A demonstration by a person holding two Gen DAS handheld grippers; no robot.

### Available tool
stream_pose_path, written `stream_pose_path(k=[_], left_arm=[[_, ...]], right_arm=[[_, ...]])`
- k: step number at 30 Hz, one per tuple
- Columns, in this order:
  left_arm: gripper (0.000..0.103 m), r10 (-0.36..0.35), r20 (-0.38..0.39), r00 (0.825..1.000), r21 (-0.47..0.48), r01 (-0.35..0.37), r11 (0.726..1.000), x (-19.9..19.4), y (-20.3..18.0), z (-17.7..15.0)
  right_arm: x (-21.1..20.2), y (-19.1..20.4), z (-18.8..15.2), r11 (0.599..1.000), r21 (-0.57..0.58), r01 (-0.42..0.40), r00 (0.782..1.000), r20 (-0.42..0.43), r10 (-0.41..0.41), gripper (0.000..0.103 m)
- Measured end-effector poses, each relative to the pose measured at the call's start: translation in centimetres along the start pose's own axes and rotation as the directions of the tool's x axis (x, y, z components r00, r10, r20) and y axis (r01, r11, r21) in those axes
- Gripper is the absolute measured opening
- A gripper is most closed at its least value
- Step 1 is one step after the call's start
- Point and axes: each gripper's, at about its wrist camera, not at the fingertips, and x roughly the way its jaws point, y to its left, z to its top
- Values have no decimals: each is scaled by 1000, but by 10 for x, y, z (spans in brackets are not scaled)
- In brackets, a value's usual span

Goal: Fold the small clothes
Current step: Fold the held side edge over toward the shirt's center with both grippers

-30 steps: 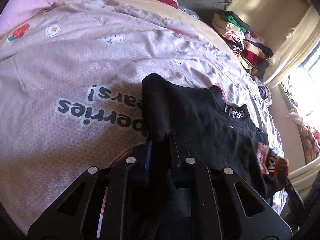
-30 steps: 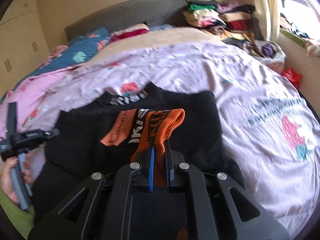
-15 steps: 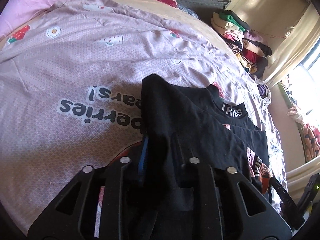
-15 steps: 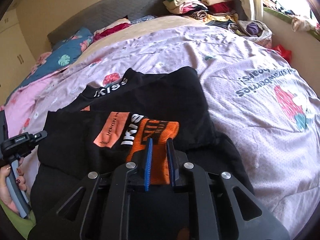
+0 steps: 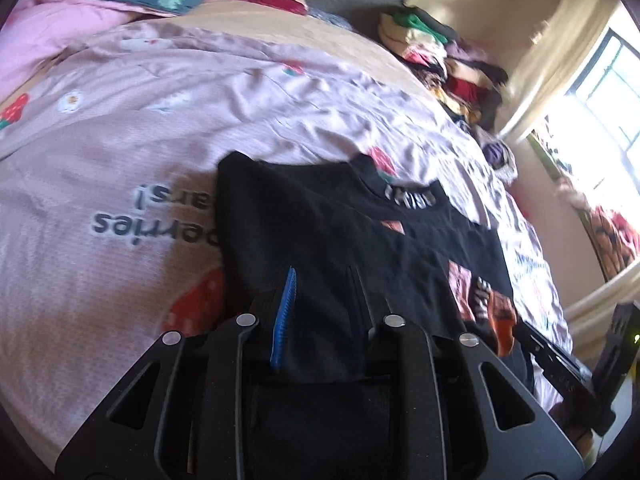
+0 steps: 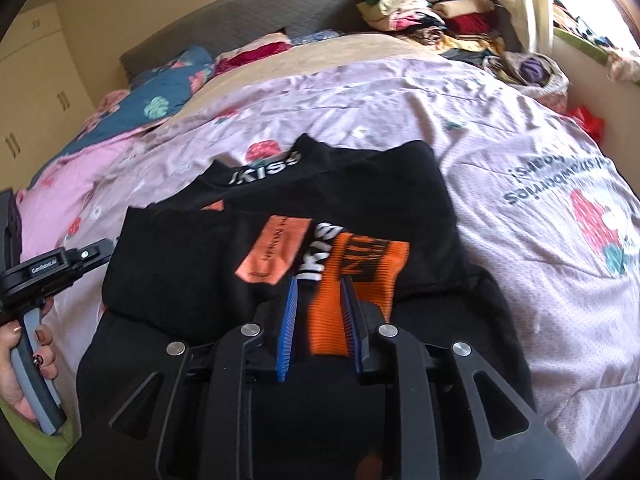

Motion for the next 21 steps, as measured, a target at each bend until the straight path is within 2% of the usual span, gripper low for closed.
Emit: stream_pose_path(k=[2,7,12,17,19,20,21], left_arm=[[22,-4,-26,1000,18,5,1000,7,-5,-4],[32,16,-84,996,48,-12,999,22,-6,-14],[32,22,-100,995,35,-19,999,26,7,-19],[32,30,-100,994,49,-26,998,28,6,-22],[32,26,-101,995,45,-22,999,28,7,-22],[32,27,-100,995,47,-22,999,28,7,-22],[32,28,-100,995,49,-23,999,28,7,-22]], right_arm=[[0,4,-1,1000,-15,-2,1000,-4,2,26],[3,12,-1,999,-40,-19,1000,-15,18,27],[11,27,3,995,-91,-32,999,-36,29,30],[26,41,12,991,-109,-79,995,-75,71,31],[32,47,15,987,-142,-71,995,-81,60,34],[38,49,15,985,-161,-57,994,-99,42,40],[47,51,14,983,-182,-37,991,-133,13,42]])
